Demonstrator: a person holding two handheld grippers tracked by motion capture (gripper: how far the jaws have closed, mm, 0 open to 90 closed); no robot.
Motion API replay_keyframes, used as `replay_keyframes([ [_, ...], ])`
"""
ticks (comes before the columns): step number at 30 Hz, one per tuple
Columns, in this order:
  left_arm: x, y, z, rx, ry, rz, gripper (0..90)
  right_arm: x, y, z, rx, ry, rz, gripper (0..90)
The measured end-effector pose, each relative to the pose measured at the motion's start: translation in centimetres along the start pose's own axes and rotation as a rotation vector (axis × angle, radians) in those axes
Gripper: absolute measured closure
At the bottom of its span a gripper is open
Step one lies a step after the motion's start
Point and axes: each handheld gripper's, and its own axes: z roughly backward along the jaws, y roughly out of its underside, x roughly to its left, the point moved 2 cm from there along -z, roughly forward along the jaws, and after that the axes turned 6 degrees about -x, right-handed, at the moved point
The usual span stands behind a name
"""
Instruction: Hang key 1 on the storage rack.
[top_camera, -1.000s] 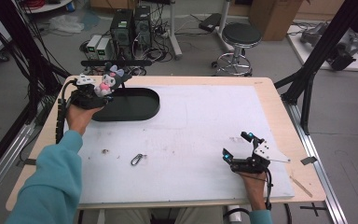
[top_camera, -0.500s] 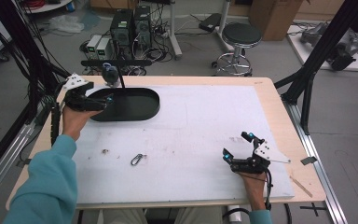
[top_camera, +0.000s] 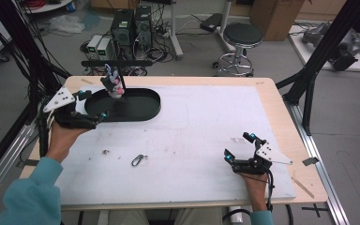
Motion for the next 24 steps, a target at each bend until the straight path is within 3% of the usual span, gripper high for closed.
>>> replay_keyframes([
  [8, -2.4, 1.6, 2.6, -0.050, 0.041, 0.009, 1.7, 0.0, 0.0, 0.1, -0.003, 0.002, -0.005, 0.6],
  [15, -3.2, 2.4, 4.3, -0.066, 0.045, 0.024, 1.7, 0.0, 0.0, 0.1, -0.003, 0.002, -0.003, 0.6],
  [18, -3.4, 3.0, 4.6, -0.074, 0.050, 0.037, 1.7, 0.1, 0.0, 0.1, -0.003, 0.002, -0.002, 0.6],
  [24, -3.6, 3.1, 4.4, -0.063, 0.063, 0.026, 1.7, 0.1, 0.0, 0.1, 0.000, 0.001, 0.007, 0.6],
])
